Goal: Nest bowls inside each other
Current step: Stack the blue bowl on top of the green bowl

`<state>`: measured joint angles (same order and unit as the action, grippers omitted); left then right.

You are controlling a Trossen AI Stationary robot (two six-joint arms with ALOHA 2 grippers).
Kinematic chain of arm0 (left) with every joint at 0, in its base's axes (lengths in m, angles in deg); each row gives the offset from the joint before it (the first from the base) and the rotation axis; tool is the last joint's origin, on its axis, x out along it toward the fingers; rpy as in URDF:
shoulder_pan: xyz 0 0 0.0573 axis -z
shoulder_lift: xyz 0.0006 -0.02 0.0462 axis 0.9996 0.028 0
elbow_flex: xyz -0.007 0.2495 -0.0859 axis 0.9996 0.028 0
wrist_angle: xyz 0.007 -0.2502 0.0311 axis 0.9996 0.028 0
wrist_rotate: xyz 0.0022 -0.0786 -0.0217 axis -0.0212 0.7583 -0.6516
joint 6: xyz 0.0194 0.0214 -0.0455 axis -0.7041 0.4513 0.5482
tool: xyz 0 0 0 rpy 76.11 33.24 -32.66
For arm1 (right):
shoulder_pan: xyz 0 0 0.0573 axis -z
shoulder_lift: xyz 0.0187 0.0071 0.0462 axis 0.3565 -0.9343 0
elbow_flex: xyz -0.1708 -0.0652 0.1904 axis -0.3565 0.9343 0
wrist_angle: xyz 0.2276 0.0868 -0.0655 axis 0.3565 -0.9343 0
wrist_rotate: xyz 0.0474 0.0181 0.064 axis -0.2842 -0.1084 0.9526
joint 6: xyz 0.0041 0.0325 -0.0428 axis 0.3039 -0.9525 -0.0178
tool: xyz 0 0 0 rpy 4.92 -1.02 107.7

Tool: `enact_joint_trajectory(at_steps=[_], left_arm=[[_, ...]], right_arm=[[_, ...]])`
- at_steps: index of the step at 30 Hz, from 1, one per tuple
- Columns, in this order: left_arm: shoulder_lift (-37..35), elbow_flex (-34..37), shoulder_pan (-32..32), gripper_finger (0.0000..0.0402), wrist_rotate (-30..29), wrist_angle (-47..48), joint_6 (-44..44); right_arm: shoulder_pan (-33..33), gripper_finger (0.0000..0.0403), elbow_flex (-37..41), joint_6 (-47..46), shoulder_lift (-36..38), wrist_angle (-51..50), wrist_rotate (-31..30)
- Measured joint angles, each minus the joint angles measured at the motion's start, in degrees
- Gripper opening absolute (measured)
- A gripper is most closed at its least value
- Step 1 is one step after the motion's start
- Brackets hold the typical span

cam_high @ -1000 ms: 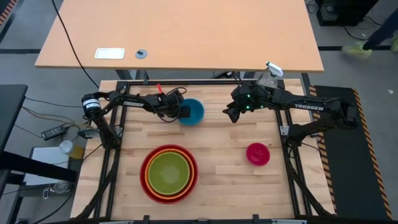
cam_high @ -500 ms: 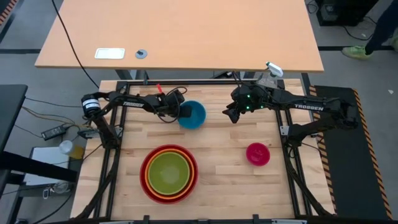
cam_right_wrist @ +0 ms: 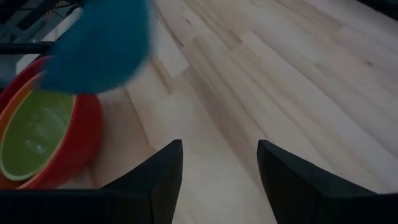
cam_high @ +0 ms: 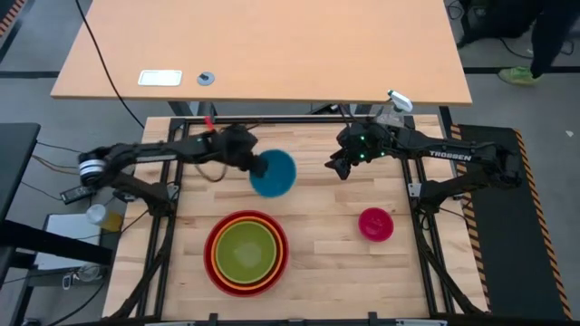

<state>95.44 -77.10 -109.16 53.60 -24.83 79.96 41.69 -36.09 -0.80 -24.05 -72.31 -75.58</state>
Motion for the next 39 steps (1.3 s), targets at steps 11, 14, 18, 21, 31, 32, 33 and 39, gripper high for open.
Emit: enact_joint_trajectory(at_steps=[11, 14, 18, 21, 31, 32, 33, 39], left_arm=[[-12.1, 0.0, 18.9, 0.0018, 13.4, 14.2, 4.2], [-11.6, 0.0, 25.7, 0.0017, 13.0, 17.3, 8.9], [-9.1, 0.0, 32.6, 0.0017, 10.2, 18.4, 16.9], [-7.0, 0.0, 36.4, 0.0017, 6.0, 19.0, 22.2], [3.4, -0.2, 41.3, 0.0017, -2.4, 22.0, 32.6], [4.3, -0.8, 41.6, 0.0017, -3.4, 22.9, 33.2], [5.3, -1.6, 42.0, 0.0017, -4.5, 24.0, 34.0], [11.7, -9.2, 43.4, 0.0018, -12.0, 37.9, 35.0]], right_arm=[[1.8, 0.0213, 0.0, 3.7, 0.0, 1.5, 1.2], [2.3, 0.0213, 0.0, 6.5, 0.0, 1.9, 3.6], [2.3, 0.0213, 0.0, 12.0, 0.0, 2.0, 9.1], [2.0, 0.0213, 0.0, 14.3, 0.0, 1.8, 11.6], [1.9, 0.0213, 0.0, 14.1, 0.0, 1.8, 11.1], [1.9, 0.0213, 0.0, 14.1, 0.0, 1.8, 11.1], [1.8, 0.0213, 0.0, 13.9, 0.0, 1.7, 11.1], [1.8, 0.0213, 0.0, 12.6, 0.0, 1.7, 11.6]])
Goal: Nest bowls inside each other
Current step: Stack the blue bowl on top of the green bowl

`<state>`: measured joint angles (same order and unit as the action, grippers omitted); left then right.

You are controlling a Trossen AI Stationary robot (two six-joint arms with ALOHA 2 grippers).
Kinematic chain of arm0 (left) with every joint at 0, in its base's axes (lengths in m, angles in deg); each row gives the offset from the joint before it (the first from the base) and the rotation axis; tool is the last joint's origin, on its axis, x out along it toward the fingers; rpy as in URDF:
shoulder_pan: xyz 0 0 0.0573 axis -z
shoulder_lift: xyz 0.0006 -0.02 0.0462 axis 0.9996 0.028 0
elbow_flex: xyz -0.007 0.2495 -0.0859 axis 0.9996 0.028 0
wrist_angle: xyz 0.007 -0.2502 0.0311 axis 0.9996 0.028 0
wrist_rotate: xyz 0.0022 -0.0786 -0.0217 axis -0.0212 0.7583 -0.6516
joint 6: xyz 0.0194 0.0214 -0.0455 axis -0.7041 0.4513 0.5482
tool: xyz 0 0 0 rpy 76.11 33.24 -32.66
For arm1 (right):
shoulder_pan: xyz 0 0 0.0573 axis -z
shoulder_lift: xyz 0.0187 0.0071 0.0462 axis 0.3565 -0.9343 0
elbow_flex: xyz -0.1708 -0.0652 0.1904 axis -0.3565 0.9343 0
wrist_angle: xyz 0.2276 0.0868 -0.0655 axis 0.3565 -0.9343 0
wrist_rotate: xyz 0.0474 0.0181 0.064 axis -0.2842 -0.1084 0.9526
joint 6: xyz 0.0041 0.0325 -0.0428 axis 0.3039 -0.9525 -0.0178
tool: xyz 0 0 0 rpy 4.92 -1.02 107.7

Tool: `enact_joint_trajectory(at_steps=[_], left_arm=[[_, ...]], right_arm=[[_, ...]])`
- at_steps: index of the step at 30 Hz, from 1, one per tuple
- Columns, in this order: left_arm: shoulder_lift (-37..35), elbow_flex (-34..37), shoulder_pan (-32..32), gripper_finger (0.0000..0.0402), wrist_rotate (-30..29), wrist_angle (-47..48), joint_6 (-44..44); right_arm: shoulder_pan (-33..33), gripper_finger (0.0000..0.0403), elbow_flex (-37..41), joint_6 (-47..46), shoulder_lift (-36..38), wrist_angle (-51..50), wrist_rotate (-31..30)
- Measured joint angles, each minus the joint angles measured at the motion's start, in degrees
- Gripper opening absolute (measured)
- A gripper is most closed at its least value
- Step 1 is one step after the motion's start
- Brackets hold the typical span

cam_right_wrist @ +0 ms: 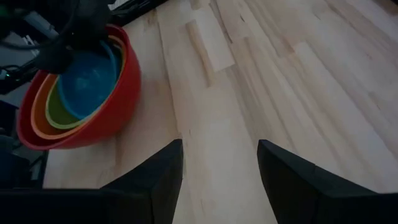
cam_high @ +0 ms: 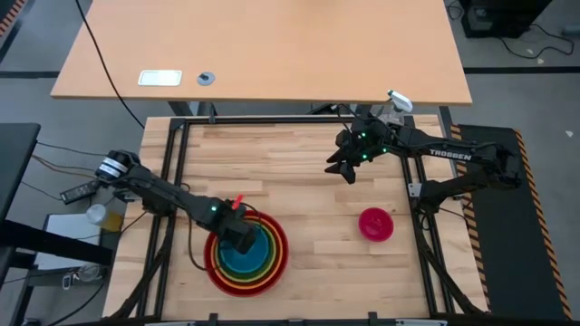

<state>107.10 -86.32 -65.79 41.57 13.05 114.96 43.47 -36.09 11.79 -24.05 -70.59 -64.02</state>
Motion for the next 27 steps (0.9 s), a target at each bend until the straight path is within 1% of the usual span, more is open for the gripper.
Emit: enact_joint_trajectory(at_steps=[2, 5, 9, 12, 18, 21, 24, 27], left_arm=[[1.6, -1.0, 0.2, 0.0018, -1.3, 1.2, -0.7], [3.3, -1.4, 0.2, 0.0019, -1.5, 0.4, -1.4], [4.1, -1.4, 0.2, 0.0037, -1.5, -1.4, -1.5], [4.3, -1.3, 0.1, 0.0071, -1.5, -1.7, -1.4], [4.0, -1.3, 0.1, 0.0169, -0.3, -1.8, -2.6], [4.0, -3.2, 0.1, 0.0211, 0.3, -0.9, -4.9], [4.0, -5.4, 0.1, 0.0242, 0.4, -0.7, -7.9], [4.0, -8.1, -0.3, 0.0260, 0.4, 1.5, -11.5]], right_arm=[[0.0, 0.0213, 0.0, -0.4, 0.0, 0.0, 0.0], [0.0, 0.0213, 0.0, -1.2, 0.0, 0.0, 0.0], [0.0, 0.0213, 0.0, -1.7, 0.0, -0.2, 0.5], [0.0, 0.0213, 0.0, -2.0, 0.0, -0.6, 0.8], [-0.1, 0.0213, 0.0, -1.2, 0.0, -5.3, 0.5], [-0.3, 0.0213, 0.0, 0.4, 0.0, -7.9, -0.3], [-1.1, 0.0213, 0.0, 2.3, 0.0, -9.0, -0.4], [-1.7, 0.0213, 0.0, 4.0, 0.0, -9.3, -0.4]])
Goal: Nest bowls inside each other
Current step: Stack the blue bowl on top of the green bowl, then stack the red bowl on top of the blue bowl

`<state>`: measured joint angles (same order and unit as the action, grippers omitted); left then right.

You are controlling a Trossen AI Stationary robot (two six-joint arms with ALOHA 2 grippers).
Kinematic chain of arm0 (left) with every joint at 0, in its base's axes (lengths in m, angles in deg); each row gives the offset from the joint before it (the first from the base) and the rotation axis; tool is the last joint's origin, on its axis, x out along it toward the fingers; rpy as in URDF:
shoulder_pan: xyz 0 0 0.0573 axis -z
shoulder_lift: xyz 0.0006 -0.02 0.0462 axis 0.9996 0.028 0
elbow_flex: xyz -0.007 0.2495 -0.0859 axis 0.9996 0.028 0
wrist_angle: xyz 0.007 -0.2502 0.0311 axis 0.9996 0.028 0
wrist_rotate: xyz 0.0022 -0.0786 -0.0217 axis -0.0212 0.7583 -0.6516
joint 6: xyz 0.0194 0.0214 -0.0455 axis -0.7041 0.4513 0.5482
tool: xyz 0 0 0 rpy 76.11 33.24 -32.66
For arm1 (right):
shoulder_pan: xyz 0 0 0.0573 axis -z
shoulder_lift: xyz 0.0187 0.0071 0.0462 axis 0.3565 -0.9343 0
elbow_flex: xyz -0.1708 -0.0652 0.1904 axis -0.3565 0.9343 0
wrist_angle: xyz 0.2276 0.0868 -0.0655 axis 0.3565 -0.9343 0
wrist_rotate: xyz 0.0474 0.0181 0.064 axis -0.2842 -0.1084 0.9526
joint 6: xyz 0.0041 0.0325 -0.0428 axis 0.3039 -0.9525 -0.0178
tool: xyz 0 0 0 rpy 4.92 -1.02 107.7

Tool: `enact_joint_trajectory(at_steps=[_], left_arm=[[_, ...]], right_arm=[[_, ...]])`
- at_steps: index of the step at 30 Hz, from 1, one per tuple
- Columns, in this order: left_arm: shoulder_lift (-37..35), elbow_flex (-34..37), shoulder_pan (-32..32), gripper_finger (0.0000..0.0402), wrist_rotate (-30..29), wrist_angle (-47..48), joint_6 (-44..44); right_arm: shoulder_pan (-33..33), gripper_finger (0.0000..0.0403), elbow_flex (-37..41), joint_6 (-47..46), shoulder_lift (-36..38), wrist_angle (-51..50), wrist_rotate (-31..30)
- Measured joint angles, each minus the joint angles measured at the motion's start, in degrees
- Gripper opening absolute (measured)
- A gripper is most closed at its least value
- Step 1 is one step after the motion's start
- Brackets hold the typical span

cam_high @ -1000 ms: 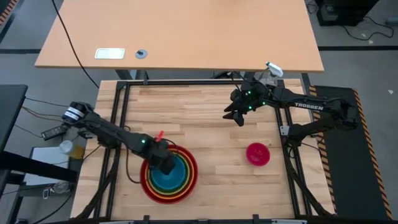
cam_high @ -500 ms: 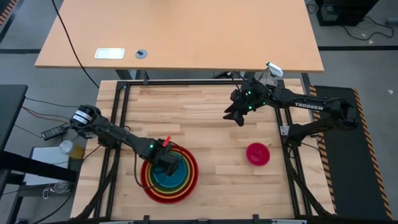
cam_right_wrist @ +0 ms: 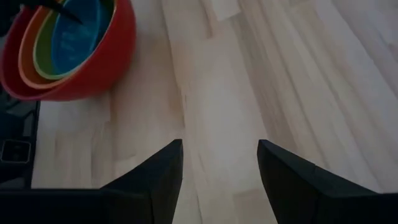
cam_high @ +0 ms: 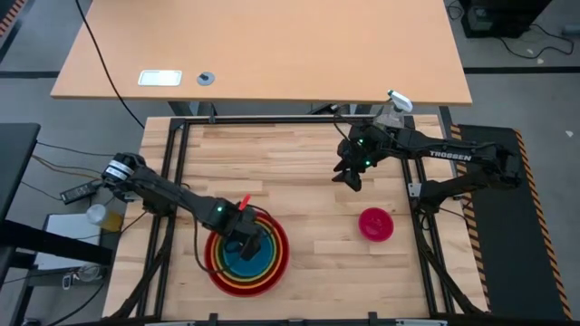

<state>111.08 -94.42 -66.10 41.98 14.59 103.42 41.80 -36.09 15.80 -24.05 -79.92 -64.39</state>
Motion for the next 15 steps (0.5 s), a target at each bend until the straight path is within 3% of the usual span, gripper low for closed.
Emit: enact_joint_trajectory(at_steps=[7, 15], left_arm=[[0.0, -9.0, -0.3, 0.0260, -1.6, 13.9, -9.3], [-8.0, -11.2, 1.0, 0.0238, -17.2, 15.9, -21.0]], right_arm=[[-0.9, 0.0213, 0.0, 2.2, 0.0, -4.2, -0.8], [-6.6, 0.0213, -3.1, 0.3, 0.0, -13.1, -9.9]])
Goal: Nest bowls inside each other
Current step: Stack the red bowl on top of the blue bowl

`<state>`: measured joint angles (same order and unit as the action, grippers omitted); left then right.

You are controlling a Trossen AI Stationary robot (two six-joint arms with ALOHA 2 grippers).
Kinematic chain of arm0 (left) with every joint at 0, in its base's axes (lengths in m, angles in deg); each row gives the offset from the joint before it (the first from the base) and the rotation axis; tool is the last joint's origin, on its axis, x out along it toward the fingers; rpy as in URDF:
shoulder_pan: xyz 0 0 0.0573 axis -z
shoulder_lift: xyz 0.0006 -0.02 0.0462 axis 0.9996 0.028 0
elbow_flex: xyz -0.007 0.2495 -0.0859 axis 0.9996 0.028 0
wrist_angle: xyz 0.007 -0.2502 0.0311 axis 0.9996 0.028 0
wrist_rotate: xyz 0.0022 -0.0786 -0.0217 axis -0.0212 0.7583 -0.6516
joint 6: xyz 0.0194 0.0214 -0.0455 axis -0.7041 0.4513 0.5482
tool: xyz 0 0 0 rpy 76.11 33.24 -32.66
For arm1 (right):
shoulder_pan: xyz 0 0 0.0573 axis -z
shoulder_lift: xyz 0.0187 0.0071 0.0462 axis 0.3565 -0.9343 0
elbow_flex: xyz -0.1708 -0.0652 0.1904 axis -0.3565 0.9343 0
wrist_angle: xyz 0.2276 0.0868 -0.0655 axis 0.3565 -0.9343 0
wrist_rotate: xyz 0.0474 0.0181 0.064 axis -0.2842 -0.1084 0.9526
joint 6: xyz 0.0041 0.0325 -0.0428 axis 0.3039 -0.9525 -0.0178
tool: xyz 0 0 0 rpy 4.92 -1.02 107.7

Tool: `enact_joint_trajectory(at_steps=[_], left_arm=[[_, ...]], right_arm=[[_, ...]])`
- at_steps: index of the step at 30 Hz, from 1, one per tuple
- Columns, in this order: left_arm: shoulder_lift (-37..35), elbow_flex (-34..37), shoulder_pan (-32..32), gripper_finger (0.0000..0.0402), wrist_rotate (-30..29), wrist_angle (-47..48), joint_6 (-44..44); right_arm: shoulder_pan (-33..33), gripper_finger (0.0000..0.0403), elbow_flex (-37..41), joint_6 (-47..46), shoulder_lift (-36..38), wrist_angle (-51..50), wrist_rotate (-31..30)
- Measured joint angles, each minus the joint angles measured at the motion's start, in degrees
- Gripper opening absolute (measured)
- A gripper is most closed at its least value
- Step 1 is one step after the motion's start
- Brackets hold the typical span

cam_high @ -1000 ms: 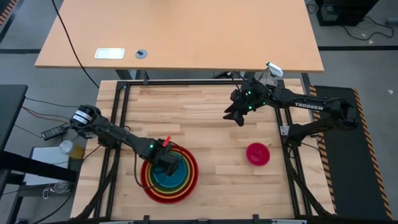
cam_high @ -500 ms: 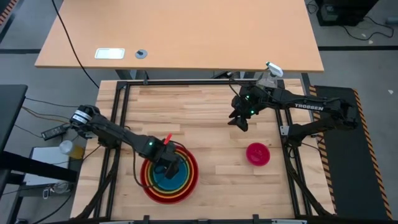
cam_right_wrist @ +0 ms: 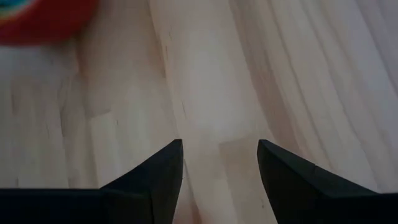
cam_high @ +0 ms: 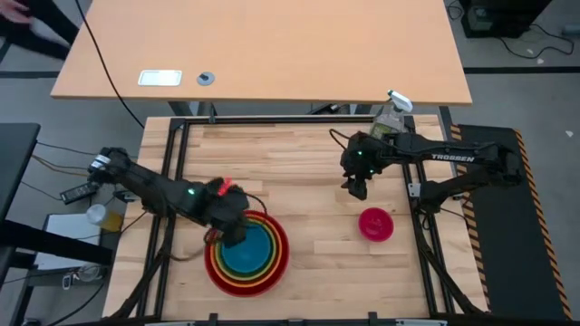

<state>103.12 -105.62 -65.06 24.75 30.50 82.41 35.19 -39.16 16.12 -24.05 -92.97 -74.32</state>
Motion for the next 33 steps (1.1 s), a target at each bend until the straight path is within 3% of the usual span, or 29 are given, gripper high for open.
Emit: enact_joint_trajectory(at_steps=[4, 9, 15, 22, 25, 29, 33], left_arm=[[-7.7, 4.0, -0.7, 0.0225, -6.2, -5.2, -5.4], [-18.3, 15.6, -2.4, 0.0209, -6.7, -23.7, -12.5], [-26.9, 24.7, -6.0, 0.0195, -4.3, -37.4, -18.0], [-32.5, 29.8, -10.6, 0.0185, -3.3, -45.6, -26.8], [-34.4, 32.5, -12.1, 0.0185, -0.1, -51.0, -30.0], [-36.2, 36.5, -14.1, 0.0185, 5.1, -56.6, -29.8], [-37.4, 37.4, -15.0, 0.0185, 7.4, -55.9, -26.6]], right_arm=[[-1.6, 0.0213, -2.3, -5.3, 0.0, 0.5, -1.9], [-3.6, 0.0213, -5.0, -9.3, 0.0, -4.1, -4.1], [-6.4, 0.0213, -7.1, -15.7, 0.0, -10.9, -4.9], [-10.2, 0.0213, -7.3, -27.6, -2.8, -10.9, -4.0], [-11.6, 0.0213, -8.2, -31.2, -5.8, -11.1, -2.0], [-13.0, 0.0213, -13.8, -30.2, -11.1, -15.6, -3.7], [-13.6, 0.0213, -20.4, -23.5, -15.7, -24.2, -7.0]])
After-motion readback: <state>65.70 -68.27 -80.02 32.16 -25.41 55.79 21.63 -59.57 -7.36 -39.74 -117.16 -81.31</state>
